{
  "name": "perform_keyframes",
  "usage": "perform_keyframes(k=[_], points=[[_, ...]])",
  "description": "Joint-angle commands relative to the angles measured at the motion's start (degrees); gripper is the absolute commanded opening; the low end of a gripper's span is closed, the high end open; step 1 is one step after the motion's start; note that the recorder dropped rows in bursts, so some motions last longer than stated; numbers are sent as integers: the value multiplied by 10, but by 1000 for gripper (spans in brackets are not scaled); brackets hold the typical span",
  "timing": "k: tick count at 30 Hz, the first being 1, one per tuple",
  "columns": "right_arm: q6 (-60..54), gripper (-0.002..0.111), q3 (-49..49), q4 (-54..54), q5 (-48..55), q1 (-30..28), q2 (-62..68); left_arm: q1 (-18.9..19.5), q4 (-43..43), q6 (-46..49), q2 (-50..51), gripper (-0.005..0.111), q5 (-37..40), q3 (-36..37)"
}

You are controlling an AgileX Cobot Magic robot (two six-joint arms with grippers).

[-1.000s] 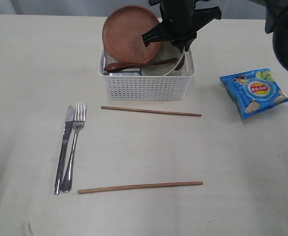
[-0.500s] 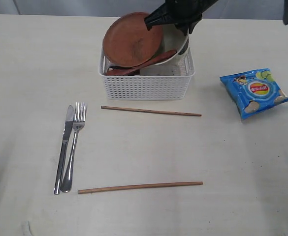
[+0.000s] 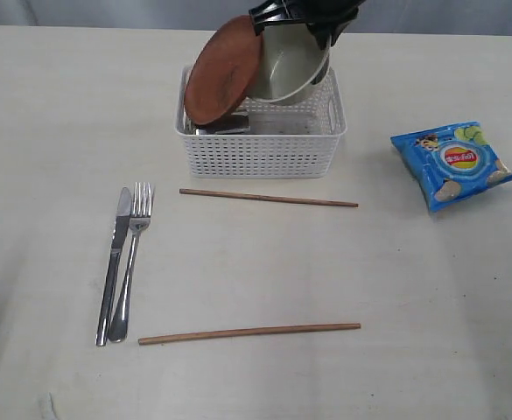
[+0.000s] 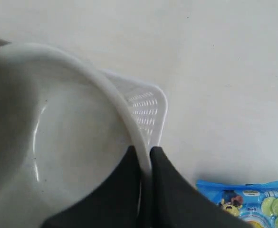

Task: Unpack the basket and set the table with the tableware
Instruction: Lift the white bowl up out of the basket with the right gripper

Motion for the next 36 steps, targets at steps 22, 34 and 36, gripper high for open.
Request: perform_keyframes(k=[22, 34, 36], points=[[-51, 0, -5, 79, -5, -2, -153, 1, -1, 0, -2, 0, -3, 1], [-104, 0, 83, 280, -5, 0, -171, 1, -1, 0, -2, 0, -3, 1], [-117, 0, 120, 299, -5, 0, -174, 1, -1, 0, -2, 0, -3, 1]])
